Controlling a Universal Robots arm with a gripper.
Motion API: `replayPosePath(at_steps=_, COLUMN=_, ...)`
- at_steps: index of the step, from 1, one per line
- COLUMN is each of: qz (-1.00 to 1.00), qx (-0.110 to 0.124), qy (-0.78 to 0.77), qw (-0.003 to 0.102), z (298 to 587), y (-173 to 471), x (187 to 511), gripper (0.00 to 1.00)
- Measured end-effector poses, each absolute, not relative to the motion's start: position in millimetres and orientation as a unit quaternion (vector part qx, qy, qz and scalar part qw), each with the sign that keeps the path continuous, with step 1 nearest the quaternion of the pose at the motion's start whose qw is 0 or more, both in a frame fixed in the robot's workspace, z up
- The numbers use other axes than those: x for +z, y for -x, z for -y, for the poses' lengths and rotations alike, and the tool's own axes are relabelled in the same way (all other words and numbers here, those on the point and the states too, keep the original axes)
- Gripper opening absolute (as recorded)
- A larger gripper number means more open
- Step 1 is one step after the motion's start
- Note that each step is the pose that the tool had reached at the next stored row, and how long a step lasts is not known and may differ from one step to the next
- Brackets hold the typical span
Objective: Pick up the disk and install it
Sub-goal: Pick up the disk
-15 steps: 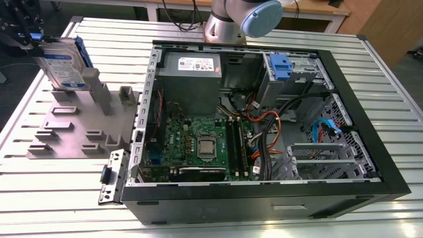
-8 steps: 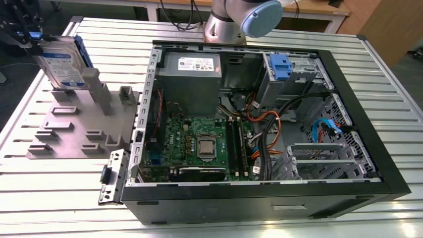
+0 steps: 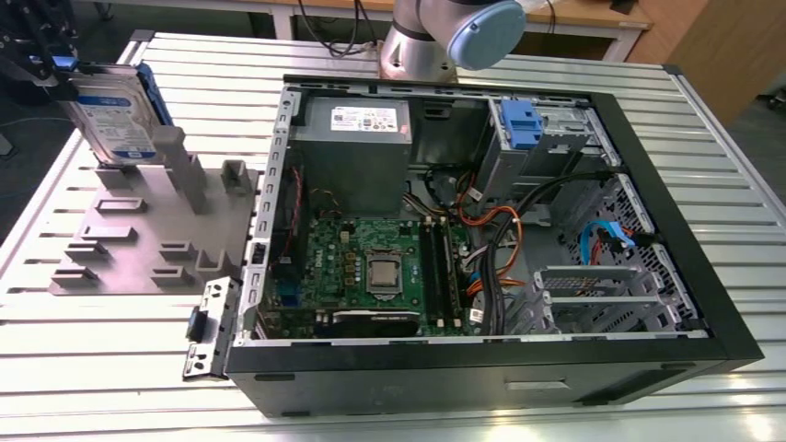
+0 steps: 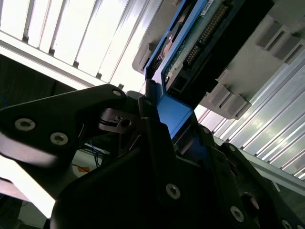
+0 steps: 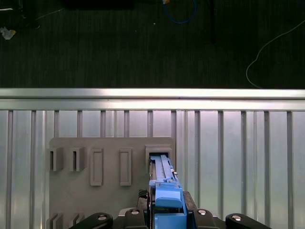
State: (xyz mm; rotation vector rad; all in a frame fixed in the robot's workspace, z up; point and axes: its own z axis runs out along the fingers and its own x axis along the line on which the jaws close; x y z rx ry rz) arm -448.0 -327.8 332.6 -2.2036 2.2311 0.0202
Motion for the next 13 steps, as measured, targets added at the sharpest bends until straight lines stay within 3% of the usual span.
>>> replayPosePath(at_steps=13, qz=-0.711, qx=0.006, qy=0.703, qw=0.003, z=327.8, y=448.0, x=336.9, gripper=0.37)
